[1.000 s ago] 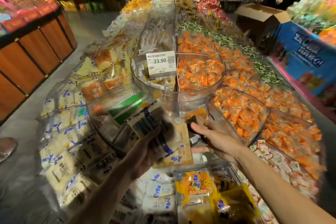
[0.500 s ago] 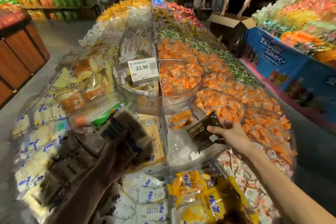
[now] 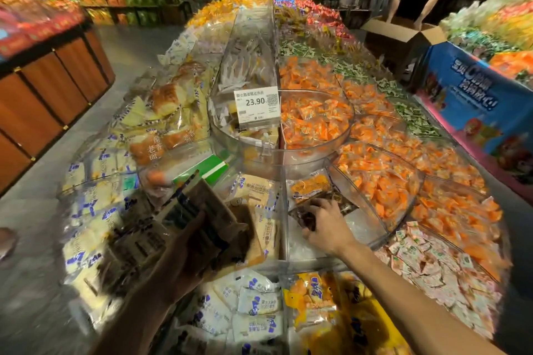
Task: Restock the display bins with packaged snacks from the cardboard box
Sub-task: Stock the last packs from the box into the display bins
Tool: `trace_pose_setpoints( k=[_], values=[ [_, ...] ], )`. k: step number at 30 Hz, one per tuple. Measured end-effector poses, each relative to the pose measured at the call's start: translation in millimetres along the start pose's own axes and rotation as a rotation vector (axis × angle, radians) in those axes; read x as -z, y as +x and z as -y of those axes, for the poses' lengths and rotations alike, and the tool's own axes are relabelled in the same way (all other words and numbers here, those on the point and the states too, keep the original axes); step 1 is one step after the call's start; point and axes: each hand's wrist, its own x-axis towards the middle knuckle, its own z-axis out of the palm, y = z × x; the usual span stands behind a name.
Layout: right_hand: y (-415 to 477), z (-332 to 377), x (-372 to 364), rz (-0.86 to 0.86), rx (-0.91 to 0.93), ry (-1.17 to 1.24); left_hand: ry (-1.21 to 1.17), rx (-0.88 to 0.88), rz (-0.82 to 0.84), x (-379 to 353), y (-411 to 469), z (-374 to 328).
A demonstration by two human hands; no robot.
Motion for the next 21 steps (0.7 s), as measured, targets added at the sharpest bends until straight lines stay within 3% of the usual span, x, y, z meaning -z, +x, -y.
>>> trace_pose_setpoints(
  k=[3,6,10,15,16,18,20,21],
  values=[
    [7.6,-7.4,-17.6,-0.124,0.030,-0.273,-0.025,0.037,-0.010,-0.1,0.9,1.4],
    [16.1,2.4,-22.2,-0.162,-0.042,-0.248,0.000,0.050,-0.061,-2.9,3.3,2.6],
    [32.2,14.1,-28.3,-0.141,-0.083,-0.253,-0.003,0.055,0.003,-7.6,7.9,7.7],
    [30.1,13.9,-16.4,-0.145,-0.042,-0.168,0.034,0.048,0.024,-26.7,6.1,8.1],
    [24.0,17.5,-9.6,-0.213,-0.014,-0.054,0.055,0.041,0.021,-29.3,5.8,7.8],
    [3.1,32.3,11.2,-0.261,-0.012,0.444,0.098,0.034,0.047,-33.8,6.5,7.3],
    [-19.2,49.9,34.9,0.031,-0.044,1.037,0.112,0.031,0.082,-41.8,6.1,6.6],
    [-29.1,54.0,43.1,0.202,-0.057,1.220,0.115,0.033,0.095,-45.5,6.7,7.0]
  ],
)
